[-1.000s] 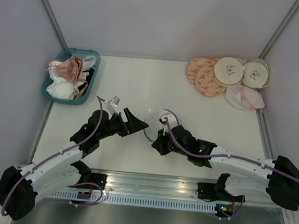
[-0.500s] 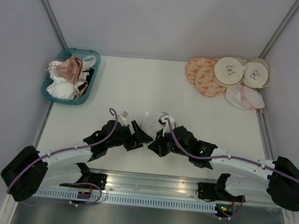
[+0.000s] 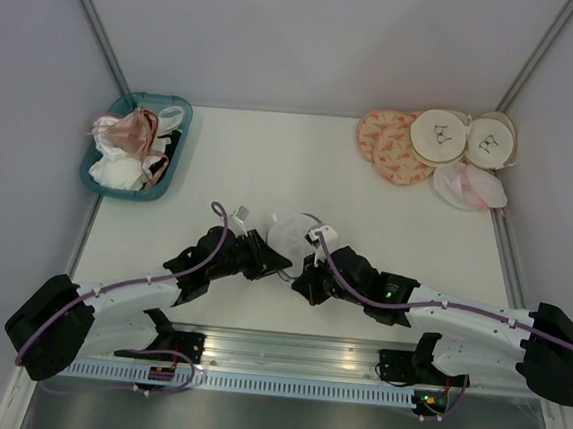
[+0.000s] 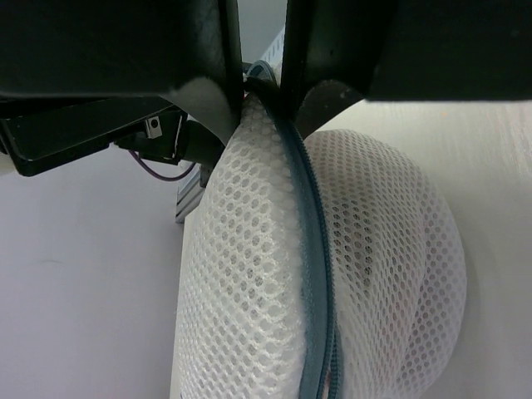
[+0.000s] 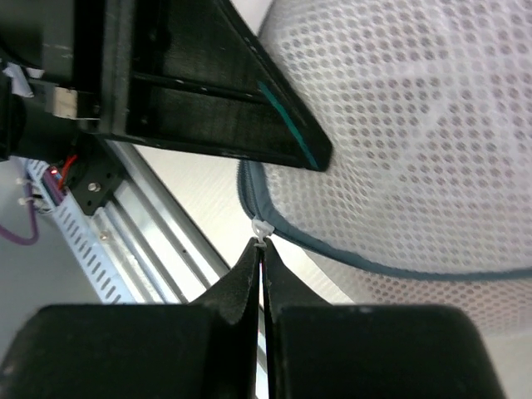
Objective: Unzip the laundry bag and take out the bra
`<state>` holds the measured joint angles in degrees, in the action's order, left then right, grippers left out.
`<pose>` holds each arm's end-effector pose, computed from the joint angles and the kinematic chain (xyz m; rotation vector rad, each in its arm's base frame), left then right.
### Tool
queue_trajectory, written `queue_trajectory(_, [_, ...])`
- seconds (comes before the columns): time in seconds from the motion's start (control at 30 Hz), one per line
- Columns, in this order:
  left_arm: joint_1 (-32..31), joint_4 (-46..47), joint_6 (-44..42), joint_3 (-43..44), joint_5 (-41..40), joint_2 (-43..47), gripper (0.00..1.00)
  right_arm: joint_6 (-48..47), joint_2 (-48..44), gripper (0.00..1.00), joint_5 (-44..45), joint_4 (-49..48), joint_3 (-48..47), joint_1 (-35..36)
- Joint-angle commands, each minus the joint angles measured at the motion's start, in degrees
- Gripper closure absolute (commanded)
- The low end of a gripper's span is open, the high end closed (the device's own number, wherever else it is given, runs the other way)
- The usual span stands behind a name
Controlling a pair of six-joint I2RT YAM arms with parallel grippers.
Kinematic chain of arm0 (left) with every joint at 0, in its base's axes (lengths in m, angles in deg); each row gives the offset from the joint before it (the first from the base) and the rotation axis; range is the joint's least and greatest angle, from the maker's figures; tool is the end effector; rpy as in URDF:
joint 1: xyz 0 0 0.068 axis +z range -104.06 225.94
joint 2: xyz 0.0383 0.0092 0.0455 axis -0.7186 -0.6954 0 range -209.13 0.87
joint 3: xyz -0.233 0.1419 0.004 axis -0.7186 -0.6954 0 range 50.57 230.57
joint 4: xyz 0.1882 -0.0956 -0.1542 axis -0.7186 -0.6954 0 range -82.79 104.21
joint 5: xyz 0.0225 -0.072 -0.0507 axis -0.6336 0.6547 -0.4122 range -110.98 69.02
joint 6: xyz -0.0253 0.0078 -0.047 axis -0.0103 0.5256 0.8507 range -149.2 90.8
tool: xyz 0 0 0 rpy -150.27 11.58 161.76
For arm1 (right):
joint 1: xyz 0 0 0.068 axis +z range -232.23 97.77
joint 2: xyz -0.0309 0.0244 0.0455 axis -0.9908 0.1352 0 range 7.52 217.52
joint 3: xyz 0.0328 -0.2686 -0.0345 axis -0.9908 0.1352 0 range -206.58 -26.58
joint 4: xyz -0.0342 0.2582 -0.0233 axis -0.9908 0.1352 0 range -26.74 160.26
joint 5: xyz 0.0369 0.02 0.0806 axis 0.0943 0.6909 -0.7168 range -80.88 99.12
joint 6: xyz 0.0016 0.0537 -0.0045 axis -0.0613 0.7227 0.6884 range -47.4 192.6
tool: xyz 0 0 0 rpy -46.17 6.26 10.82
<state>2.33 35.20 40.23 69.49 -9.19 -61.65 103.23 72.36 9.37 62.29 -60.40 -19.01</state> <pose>0.1524 -0.1552 0.1803 -0.3552 2.2508 -1.3935 0.1098 0.2174 0.2227 -0.6290 2.1622 0.9454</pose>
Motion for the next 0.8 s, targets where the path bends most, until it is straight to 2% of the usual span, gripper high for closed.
queue_trajectory(0.0, [0.4, -1.6, -1.1, 3.3, -4.8, 0.6, 0.74, -0.2, -1.4, 1.00, 5.5, 12.6, -2.6, 0.9])
queue_trajectory(0.1, [1.1, -4.6, -3.5, 4.5, -5.3, 2.1, 0.74, 3.0, -0.8, 1.00, 18.3, 23.2, -5.0, 0.8])
queue_trajectory(0.27, [2.1, -6.4, -7.5, 5.6, -3.8, 2.1, 0.77, 8.0, -0.3, 1.00, 32.6, 32.6, -6.4, 0.5])
queue_trajectory(0.3, [2.3, -6.4, -8.3, 6.2, -3.2, 1.6, 0.80, 8.7, -0.2, 1.00, 34.9, 34.5, -6.6, 0.2])
queue_trajectory(0.33, [2.5, -6.8, -9.1, 6.7, -2.5, 0.9, 0.89, 9.2, 0.2, 1.00, 36.9, 35.2, -7.0, -0.3])
queue_trajectory(0.37, [2.6, -7.0, -10.2, 7.2, -1.2, -0.3, 0.94, 9.3, 0.8, 1.00, 39.8, 35.7, -7.7, -1.5])
queue_trajectory(0.4, [2.8, -7.0, -10.6, 8.0, -0.4, -1.1, 0.98, 8.8, 1.0, 1.00, 40.4, 35.1, -8.1, -2.0])
queue_trajectory(0.5, [3.2, -5.4, -12.6, 9.4, 1.7, -3.4, 0.98, 9.6, 1.3, 1.00, 44.5, 35.1, -9.9, -3.5])
queue_trajectory(0.63, [6.0, -4.6, -19.5, 13.3, 5.9, -6.8, 0.98, 10.4, 1.6, 1.00, 50.6, 36.8, -12.2, -4.2])
queue_trajectory(0.73, [10.7, -5.0, -23.7, 19.4, 12.2, -12.2, 0.98, 7.1, 1.3, 1.00, 46.7, 34.5, -11.9, -4.9])
queue_trajectory(0.77, [12.8, -5.0, -24.6, 22.8, 13.6, -13.6, 0.98, 6.0, 1.0, 1.00, 42.9, 32.2, -11.4, -4.9])
